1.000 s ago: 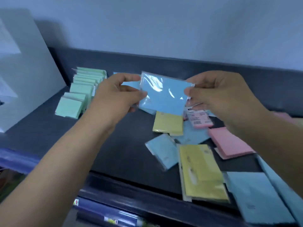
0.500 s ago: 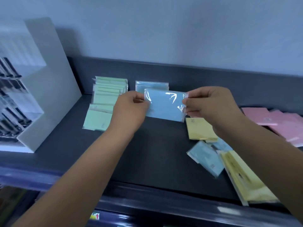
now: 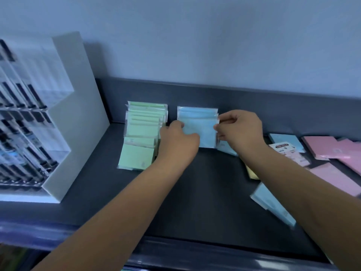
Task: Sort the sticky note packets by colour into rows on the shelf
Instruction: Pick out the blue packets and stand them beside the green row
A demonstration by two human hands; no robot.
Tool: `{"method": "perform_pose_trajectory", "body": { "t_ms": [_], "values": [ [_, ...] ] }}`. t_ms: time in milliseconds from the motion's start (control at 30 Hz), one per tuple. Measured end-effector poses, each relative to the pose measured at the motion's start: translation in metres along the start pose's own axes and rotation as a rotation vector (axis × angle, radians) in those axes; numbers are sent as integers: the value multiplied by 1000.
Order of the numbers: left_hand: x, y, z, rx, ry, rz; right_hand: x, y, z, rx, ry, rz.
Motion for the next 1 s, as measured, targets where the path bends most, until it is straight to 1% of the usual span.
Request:
{"method": "perform_pose_trajectory", "body": {
  "t_ms": [167,333,433,533,700,767,867,933,1000],
  "values": [
    [1,8,5,-41,-16,-27,-6,-9,3,58,17,-144],
    [-2,11,9,-62,-67,10,-6,-6,3,51,39,-176],
    [-5,12,15,-57,-62,99,-6,-6,3,52,42,-184],
    [-7,18,17,-122,-36,223,-8,-11,3,85,33,-228],
    [-8,27,5,-326,64,497,-10,-27,-1,188,-1,-375],
    [-3,37,-4,-464,122,584,-6,-38,-4,253,1,-465],
    [5,53,-21,-690,219,784,7,-68,-12,434,24,-584],
    [18,58,-30,-721,281,843,18,-84,-23,512,26,-622],
    [33,60,-36,-665,354,862,27,-90,-35,505,-21,-678]
  ]
}}
Point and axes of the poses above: each hand's wrist, its own z-axis towards the middle knuckle, its own x-axis out of the back of the hand, y = z × x, the point moved 10 cm from there along z, towards the middle knuckle, and after that the axes turned 15 degrees about x, right-handed, at the moved point
